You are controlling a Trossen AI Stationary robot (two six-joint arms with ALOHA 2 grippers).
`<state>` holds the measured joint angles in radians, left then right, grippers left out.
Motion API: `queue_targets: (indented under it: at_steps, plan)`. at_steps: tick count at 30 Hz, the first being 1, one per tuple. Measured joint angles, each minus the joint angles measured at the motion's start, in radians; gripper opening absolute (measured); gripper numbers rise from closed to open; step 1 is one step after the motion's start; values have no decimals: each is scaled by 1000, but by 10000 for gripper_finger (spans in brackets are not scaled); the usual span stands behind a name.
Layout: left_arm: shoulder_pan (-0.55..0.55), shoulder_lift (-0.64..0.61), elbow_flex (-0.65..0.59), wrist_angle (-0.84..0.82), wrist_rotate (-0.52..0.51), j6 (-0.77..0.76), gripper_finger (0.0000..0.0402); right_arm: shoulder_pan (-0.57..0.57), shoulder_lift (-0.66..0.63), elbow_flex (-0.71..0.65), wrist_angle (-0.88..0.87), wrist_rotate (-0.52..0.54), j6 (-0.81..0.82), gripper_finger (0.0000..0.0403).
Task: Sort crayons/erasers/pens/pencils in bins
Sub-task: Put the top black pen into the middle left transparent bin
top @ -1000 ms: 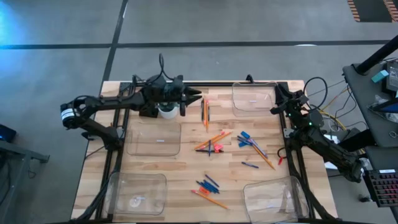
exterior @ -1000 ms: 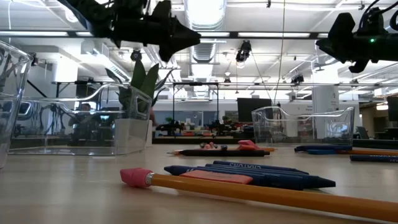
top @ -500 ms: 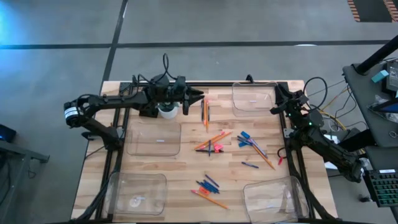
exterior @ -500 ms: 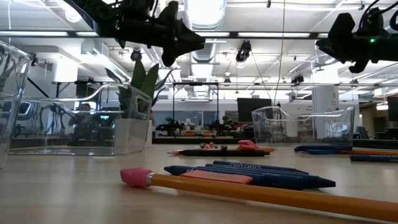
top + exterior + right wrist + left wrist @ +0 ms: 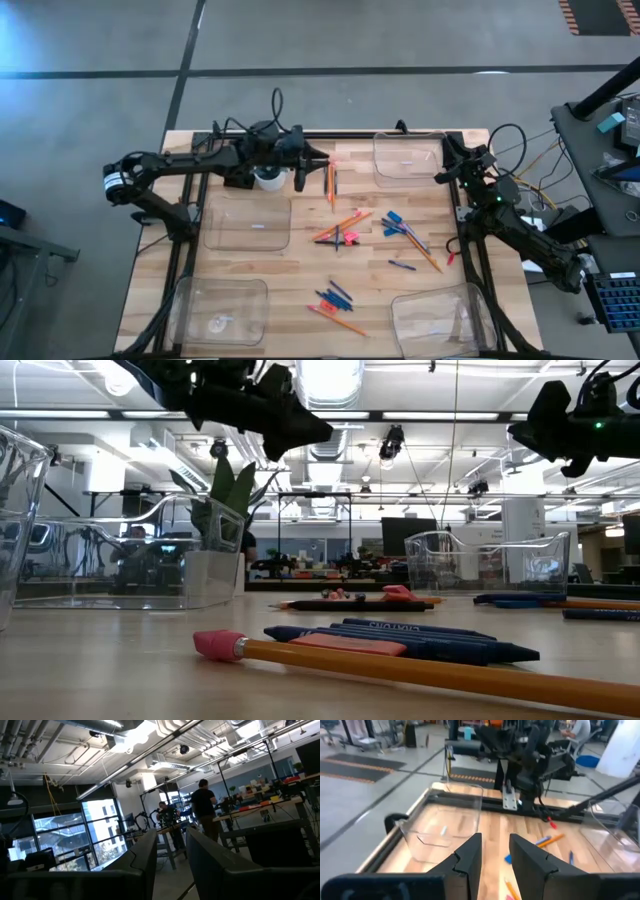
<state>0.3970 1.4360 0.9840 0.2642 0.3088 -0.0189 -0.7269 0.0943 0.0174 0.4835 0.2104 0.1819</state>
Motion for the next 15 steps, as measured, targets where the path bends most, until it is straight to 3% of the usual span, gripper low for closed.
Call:
queue_targets:
  at_steps: [8, 15]
  plan:
    - [-22, 56, 68, -151, -10, 1, 86, 0, 0, 0, 0, 0, -1, 95]
    - [-46, 170, 187, -312, -112, 1, 86, 0, 0, 0, -3, 0, 0, 95]
